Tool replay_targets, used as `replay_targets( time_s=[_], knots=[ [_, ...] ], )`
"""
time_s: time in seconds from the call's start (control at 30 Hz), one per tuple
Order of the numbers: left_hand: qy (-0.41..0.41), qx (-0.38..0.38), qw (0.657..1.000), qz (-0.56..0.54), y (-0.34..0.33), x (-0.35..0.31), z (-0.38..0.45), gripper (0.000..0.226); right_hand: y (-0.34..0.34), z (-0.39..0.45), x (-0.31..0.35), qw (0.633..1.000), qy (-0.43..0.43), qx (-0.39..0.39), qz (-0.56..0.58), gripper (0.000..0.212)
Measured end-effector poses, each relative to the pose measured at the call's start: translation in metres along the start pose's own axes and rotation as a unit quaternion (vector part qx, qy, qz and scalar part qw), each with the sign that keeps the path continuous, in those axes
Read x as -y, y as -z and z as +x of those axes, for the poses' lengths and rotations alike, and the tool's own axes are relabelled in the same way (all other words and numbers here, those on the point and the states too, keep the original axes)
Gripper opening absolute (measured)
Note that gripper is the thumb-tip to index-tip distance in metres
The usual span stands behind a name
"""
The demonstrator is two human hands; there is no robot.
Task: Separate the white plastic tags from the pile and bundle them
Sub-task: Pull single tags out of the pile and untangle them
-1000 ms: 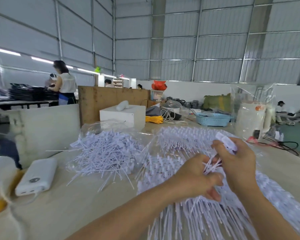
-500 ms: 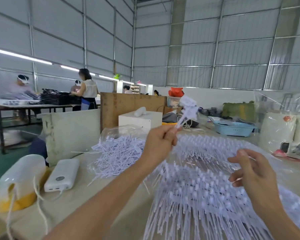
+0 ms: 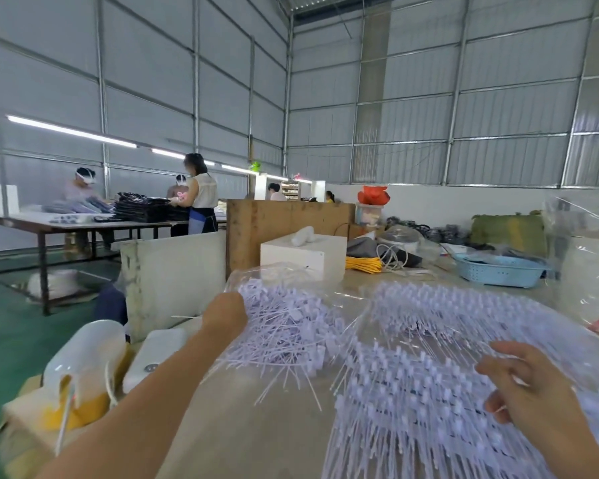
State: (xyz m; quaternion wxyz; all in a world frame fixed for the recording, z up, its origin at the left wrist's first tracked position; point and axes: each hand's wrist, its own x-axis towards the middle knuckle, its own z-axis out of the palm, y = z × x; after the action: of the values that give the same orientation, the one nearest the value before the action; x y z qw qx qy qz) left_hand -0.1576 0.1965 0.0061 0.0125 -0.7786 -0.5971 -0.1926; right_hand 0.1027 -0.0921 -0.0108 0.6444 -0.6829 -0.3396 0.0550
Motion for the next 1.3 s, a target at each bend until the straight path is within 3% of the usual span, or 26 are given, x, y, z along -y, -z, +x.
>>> replay_targets(
  time_s=[0.13, 0.4, 0.73, 0.87, 0.97, 1.0, 1.07, 1.13, 1.23, 1.3],
  knots=[
    [-0.016, 0.015, 0.997, 0.069, 0.007, -0.021, 0.02, 0.032, 0.0, 0.002, 0.0, 1.0, 0.0, -0.003, -0.011, 0.019],
    [-0.074, -0.026, 0.979, 0.186, -0.008, -0.046, 0.028, 0.03, -0.001, 0.001, -0.001, 1.0, 0.008, 0.004, -0.027, 0.019],
    [-0.012, 0.039, 0.975, 0.221, 0.002, -0.055, 0.015, 0.035, 0.001, 0.0, -0.004, 0.999, 0.022, 0.017, -0.042, 0.021],
    [-0.06, -0.055, 0.972, 0.22, 0.037, -0.087, -0.015, 0.034, 0.002, 0.0, -0.001, 0.999, 0.017, 0.013, -0.03, 0.02],
    [-0.213, -0.169, 0.962, 0.024, 0.055, -0.119, -0.051, 0.031, 0.008, 0.004, -0.003, 1.0, 0.012, -0.004, -0.023, 0.019],
    [-0.276, -0.148, 0.946, -0.084, 0.058, -0.128, -0.064, 0.027, 0.011, 0.006, -0.004, 1.0, 0.011, -0.013, -0.025, 0.019],
    [-0.368, 0.016, 0.899, -0.236, 0.058, -0.142, -0.087, 0.02, 0.016, 0.009, -0.007, 0.999, -0.001, -0.024, -0.034, 0.017],
    [-0.417, 0.19, 0.859, -0.227, 0.045, -0.155, -0.105, 0.02, 0.022, 0.012, -0.011, 0.998, -0.038, -0.013, -0.039, 0.014],
    [-0.439, 0.247, 0.851, -0.145, 0.01, -0.161, -0.117, 0.028, 0.028, 0.015, -0.021, 0.99, -0.077, 0.056, -0.105, 0.008],
    [-0.424, 0.263, 0.851, -0.166, -0.009, -0.157, -0.118, 0.038, 0.032, 0.014, -0.024, 0.98, -0.07, 0.087, -0.164, 0.012]
  ],
)
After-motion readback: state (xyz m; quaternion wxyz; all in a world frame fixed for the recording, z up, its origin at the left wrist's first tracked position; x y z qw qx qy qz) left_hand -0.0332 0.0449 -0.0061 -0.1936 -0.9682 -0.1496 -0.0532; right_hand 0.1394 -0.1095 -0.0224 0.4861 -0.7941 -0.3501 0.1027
